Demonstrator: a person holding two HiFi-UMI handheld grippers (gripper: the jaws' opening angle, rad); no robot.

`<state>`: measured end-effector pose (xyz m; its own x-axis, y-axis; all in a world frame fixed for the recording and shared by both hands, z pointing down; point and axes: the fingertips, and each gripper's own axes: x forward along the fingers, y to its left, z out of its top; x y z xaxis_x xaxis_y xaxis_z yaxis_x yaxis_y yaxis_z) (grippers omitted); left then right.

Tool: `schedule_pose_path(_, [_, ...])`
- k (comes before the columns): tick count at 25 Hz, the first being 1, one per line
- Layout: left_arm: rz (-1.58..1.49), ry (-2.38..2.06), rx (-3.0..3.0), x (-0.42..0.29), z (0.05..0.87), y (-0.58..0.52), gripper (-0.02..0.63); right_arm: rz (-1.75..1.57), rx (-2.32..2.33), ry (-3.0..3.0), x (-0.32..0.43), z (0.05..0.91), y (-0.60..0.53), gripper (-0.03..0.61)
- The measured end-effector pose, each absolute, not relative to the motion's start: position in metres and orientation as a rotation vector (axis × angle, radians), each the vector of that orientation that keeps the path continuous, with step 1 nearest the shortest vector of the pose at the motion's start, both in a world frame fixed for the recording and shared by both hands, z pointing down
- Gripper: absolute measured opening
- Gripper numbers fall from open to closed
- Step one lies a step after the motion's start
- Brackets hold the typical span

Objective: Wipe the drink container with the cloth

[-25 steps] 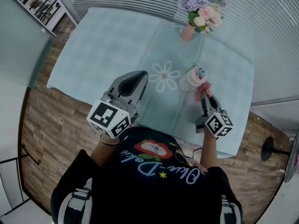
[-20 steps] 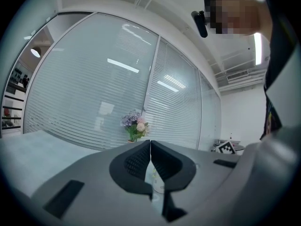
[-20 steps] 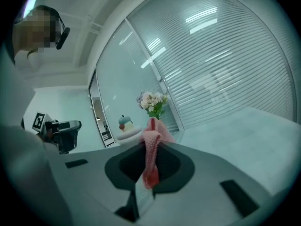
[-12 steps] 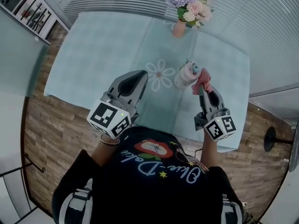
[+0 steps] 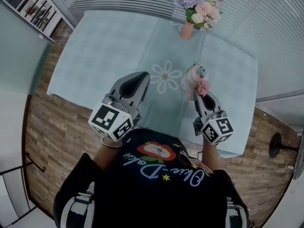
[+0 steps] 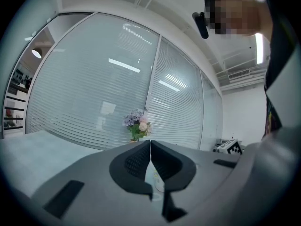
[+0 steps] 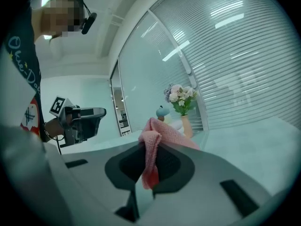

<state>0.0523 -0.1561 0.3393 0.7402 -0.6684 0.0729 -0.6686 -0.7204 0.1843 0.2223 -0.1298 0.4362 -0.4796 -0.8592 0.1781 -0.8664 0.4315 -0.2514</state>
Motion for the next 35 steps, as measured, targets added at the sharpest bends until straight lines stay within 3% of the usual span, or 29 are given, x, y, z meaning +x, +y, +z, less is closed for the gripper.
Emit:
schedule_pose_path(22, [-0.006, -1.122, 2.718, 0.035, 0.339, -0.159, 0.005, 0.612, 1.396, -2.295, 0.209, 0.53, -0.131, 0.026])
schedule_pose_path(35, [-0.006, -1.148, 2.698, 0.025, 0.342, -0.157, 0.005, 0.633, 1.315, -2.367, 0.18, 0.527, -0.12, 0.026])
